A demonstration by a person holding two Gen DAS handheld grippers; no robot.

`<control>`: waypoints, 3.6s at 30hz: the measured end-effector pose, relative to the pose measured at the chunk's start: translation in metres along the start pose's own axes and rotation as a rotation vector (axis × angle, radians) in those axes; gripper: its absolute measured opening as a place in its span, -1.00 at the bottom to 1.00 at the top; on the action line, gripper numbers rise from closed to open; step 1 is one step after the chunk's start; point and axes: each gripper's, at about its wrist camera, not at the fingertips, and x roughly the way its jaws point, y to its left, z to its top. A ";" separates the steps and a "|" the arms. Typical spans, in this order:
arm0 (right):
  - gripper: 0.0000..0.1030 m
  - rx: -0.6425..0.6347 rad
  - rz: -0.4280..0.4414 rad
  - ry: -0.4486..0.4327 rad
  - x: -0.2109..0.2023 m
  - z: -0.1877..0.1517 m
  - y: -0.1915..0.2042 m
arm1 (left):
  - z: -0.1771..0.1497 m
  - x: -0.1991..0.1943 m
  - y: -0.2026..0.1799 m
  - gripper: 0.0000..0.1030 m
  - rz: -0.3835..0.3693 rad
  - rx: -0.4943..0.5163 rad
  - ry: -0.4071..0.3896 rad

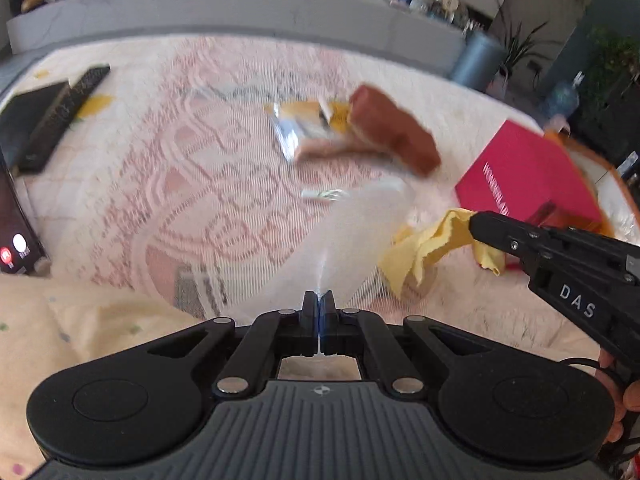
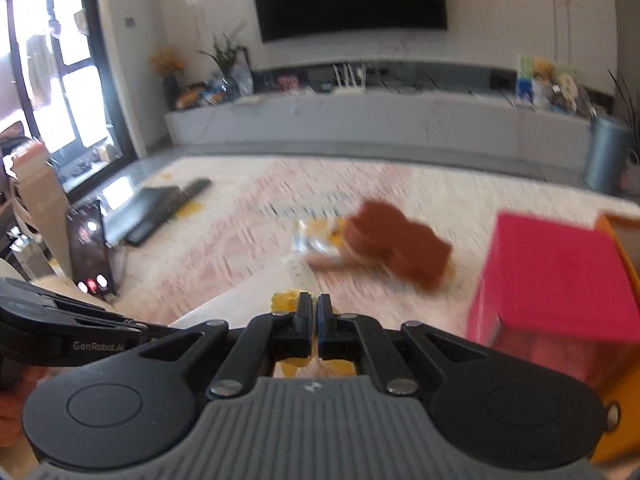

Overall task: Organize soft objects
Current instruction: 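Lift the clear bag and yellow cloth off the table with both grippers, then carry the bag and cloth over the orange box and open both grippers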

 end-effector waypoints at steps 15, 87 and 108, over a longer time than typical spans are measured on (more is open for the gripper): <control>-0.02 -0.005 -0.084 0.116 0.042 -0.019 -0.017 | 0.013 0.037 -0.017 0.33 0.023 0.225 0.033; -0.93 0.257 -0.252 -0.165 -0.167 0.031 -0.226 | 0.093 0.005 -0.279 -1.00 -0.529 0.205 -0.113; -0.90 0.230 -0.138 0.350 -0.035 0.013 -0.280 | 0.096 0.113 -0.324 -0.98 -0.224 0.443 0.196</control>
